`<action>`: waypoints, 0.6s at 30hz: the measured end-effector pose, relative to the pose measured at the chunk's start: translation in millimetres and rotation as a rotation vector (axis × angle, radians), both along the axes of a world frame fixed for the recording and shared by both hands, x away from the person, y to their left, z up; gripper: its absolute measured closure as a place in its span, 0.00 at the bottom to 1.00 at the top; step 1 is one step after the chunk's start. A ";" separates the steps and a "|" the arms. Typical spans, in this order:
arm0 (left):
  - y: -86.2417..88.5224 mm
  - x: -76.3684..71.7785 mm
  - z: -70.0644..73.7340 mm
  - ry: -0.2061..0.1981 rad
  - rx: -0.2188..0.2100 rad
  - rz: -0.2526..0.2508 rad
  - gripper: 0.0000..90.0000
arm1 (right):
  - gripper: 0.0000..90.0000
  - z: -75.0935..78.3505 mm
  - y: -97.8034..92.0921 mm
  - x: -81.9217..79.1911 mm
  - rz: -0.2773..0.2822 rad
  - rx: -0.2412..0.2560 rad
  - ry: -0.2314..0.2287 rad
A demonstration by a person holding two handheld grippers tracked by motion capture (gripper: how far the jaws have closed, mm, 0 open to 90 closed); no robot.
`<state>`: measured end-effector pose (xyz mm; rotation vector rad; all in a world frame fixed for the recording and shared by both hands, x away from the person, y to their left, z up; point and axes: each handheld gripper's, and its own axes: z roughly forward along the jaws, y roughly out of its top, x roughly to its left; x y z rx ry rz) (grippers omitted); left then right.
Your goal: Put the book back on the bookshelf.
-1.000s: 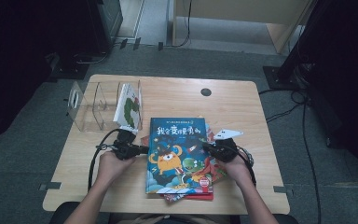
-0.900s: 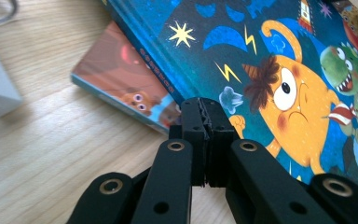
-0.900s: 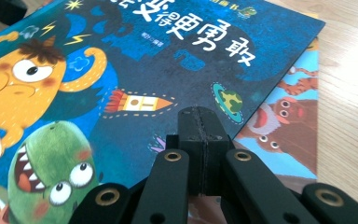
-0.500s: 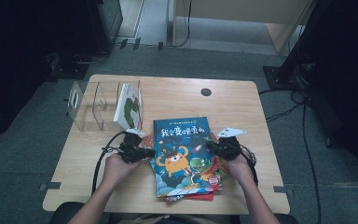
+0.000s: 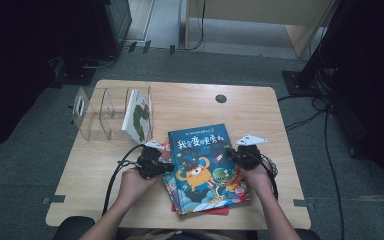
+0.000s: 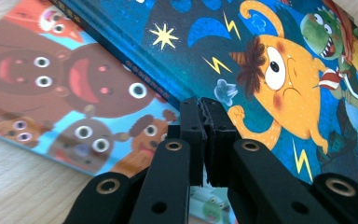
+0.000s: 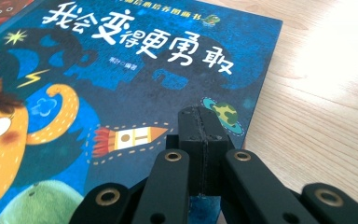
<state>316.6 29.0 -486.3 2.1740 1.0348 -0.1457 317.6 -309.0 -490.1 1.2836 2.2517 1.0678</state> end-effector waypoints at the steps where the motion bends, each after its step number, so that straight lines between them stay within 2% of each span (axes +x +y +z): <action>1: -0.9 -0.4 -0.3 -0.001 -0.003 -0.001 0.97 | 1.00 0.0 -0.9 0.4 -0.004 0.001 0.001; 3: -2.1 -0.8 -0.5 -0.001 -0.008 0.002 0.96 | 1.00 -0.4 -3.5 2.2 -0.010 0.008 0.000; 5: -1.6 0.5 0.3 0.005 -0.011 0.003 0.92 | 1.00 -0.4 -5.6 3.8 -0.024 0.008 0.000; 7: -0.2 1.5 1.6 0.004 -0.002 0.011 0.89 | 1.00 -0.3 -7.6 5.3 -0.045 0.003 -0.004; 12: 10.1 4.4 6.1 -0.017 -0.002 0.046 0.83 | 1.00 -1.4 -14.9 10.7 -0.089 0.026 -0.010; 18: 18.6 4.4 8.3 -0.026 -0.002 0.064 0.77 | 1.00 -1.7 -18.5 20.2 -0.113 0.008 -0.007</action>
